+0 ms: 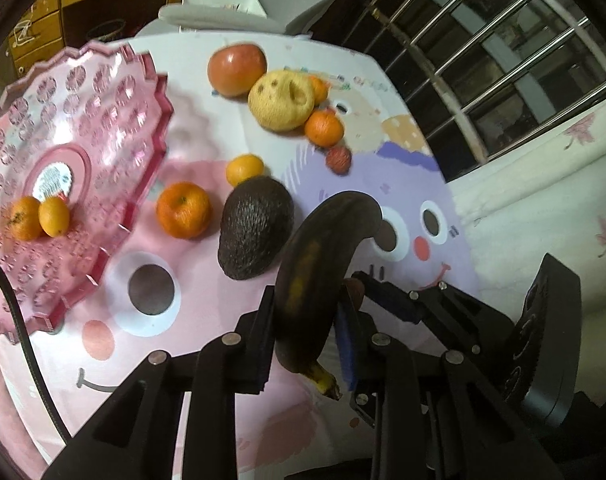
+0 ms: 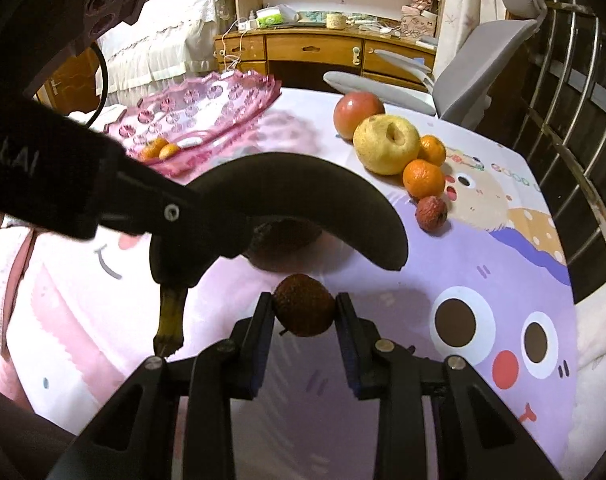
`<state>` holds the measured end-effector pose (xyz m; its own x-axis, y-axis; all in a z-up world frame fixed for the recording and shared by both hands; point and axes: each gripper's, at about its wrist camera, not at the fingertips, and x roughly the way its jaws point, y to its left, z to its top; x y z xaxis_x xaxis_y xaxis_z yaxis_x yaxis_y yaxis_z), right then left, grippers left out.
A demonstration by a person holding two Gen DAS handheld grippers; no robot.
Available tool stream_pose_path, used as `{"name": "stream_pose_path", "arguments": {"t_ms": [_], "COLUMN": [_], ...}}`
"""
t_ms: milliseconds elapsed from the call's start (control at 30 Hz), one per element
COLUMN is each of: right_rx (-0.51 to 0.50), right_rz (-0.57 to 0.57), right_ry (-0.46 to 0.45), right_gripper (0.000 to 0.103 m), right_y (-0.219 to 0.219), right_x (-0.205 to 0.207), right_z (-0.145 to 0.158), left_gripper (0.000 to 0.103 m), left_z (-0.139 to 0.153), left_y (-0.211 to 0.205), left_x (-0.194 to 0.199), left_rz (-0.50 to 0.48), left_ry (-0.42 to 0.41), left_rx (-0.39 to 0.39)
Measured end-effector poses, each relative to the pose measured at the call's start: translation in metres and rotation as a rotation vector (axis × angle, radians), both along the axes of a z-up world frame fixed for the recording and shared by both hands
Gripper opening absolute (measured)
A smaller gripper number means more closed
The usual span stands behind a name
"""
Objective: Organize fruits
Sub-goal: 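Carry the banana and brown fruit into the pink bowl and open both tools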
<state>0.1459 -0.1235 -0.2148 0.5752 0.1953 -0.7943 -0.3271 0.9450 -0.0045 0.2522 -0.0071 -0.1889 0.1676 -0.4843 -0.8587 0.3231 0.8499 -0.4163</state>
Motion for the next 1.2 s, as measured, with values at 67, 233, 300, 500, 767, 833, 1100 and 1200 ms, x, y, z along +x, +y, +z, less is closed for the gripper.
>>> {"name": "stream_pose_path", "arguments": {"t_ms": [67, 233, 300, 500, 767, 833, 1100, 1200], "right_rx": [0.007, 0.022, 0.034, 0.074, 0.110, 0.110, 0.119, 0.127], "right_rz": [-0.015, -0.051, -0.060, -0.097, -0.121, -0.123, -0.144, -0.168], "right_ry": [-0.009, -0.042, -0.052, -0.065, -0.073, -0.073, -0.028, 0.005], "right_gripper": [0.031, 0.031, 0.031, 0.031, 0.031, 0.031, 0.031, 0.031], "right_y": [0.003, 0.017, 0.025, 0.052, 0.094, 0.107, 0.150, 0.160], "right_x": [-0.001, -0.003, -0.001, 0.011, 0.028, 0.034, 0.058, 0.068], "right_z": [0.009, 0.034, 0.042, 0.061, 0.075, 0.074, 0.058, 0.049], "left_gripper": [0.025, 0.025, 0.025, 0.025, 0.025, 0.025, 0.025, 0.025], "left_z": [0.010, 0.036, 0.044, 0.060, 0.075, 0.072, 0.049, 0.034], "left_y": [0.006, 0.029, 0.042, 0.079, 0.137, 0.152, 0.205, 0.224], "left_x": [0.000, 0.001, 0.002, 0.015, 0.037, 0.042, 0.063, 0.074], "left_rz": [-0.001, -0.006, -0.005, 0.016, 0.056, 0.069, 0.124, 0.147], "left_ry": [-0.020, -0.076, -0.093, -0.100, -0.157, -0.157, -0.128, -0.112], "left_rx": [-0.009, -0.024, -0.032, -0.048, -0.060, -0.061, -0.061, -0.045]}}
